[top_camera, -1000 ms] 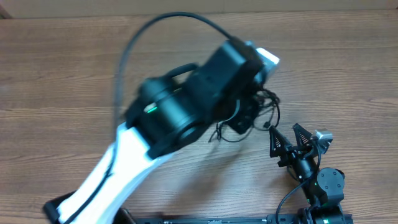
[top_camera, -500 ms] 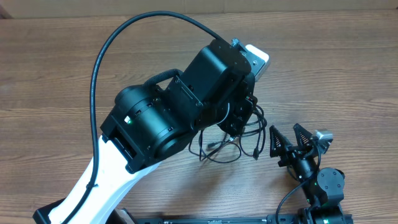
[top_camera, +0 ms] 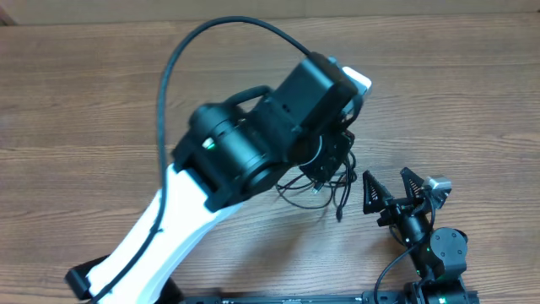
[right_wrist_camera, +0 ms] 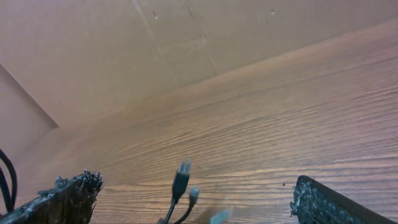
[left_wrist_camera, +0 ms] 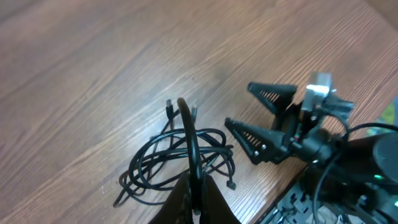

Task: Untangle cables

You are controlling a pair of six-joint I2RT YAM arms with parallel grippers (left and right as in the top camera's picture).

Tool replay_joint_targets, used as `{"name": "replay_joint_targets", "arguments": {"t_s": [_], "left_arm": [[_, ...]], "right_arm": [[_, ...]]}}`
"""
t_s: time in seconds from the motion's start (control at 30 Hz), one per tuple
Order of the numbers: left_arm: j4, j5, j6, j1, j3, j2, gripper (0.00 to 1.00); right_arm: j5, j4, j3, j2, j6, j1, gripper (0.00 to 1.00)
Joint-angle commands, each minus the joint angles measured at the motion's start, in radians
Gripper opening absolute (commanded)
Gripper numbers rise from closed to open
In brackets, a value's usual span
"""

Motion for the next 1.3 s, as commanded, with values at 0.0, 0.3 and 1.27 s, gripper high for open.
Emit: {"name": "replay_joint_targets", "arguments": {"t_s": [0.0,0.3,1.27], "left_arm": [[-0.018,-0.009,-0.007,-0.001,-0.006,0.059,0.06],[-0.089,-0.03,-0.006,0.0,-0.006,0.243,0.15],[-0.114,0.061,-0.319,0.019,-0.032,0.454,0.86]], "right_arm": [[0.01,0.004,-0.01,0.0,0.0,-0.003,1.0],[0.011,0.004,-0.01,0.0,0.0,-0.003,1.0],[0.104,-0.007,-0.01,0.0,0.113,-0.003,1.0]]}}
